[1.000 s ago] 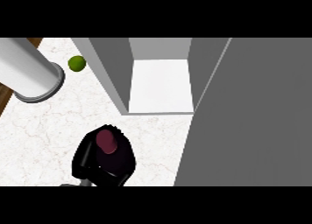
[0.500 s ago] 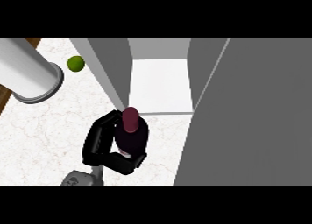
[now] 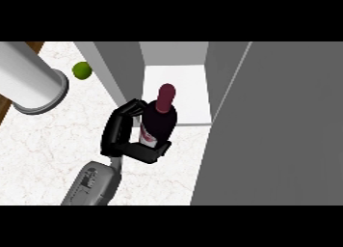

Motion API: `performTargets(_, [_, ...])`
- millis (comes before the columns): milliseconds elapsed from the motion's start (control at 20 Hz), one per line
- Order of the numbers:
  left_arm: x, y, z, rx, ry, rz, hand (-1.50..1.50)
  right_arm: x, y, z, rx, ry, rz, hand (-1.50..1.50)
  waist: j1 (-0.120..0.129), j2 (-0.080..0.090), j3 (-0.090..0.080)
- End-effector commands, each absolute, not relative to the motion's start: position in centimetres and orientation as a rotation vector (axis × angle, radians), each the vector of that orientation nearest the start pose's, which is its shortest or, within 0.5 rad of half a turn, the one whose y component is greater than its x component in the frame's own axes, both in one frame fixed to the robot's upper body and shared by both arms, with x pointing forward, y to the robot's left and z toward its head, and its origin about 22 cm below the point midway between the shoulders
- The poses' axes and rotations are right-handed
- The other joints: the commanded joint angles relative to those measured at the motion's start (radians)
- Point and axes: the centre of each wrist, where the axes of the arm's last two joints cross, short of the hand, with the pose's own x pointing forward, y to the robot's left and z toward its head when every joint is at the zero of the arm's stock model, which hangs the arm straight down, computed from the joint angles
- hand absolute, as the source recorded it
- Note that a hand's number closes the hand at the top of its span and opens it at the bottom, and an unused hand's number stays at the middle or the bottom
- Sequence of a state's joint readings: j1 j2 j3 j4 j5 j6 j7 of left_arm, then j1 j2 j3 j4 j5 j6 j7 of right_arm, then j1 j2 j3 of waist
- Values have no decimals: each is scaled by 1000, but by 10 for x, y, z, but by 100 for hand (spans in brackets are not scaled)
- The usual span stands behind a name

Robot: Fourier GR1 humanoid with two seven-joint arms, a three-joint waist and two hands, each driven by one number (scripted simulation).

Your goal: Pick up the wine, place it into the cabinet and close the cabinet

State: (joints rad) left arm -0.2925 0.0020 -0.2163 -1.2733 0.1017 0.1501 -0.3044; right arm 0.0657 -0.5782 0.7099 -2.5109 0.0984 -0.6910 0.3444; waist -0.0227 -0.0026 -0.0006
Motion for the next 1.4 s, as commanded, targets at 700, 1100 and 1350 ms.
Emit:
performTargets(700, [366,110,5,-189,-1788,-121,150,71,-189,200,196,-1962,118,-150,-19,5,0])
performTargets(1100, [388,96,9,-148,-1750,-109,150,72,-184,186,217,-1944,114,-150,-38,8,0])
performTargets(1350, [405,85,27,-53,-1740,-181,150,76,-189,194,237,-1958,146,-150,-44,13,0])
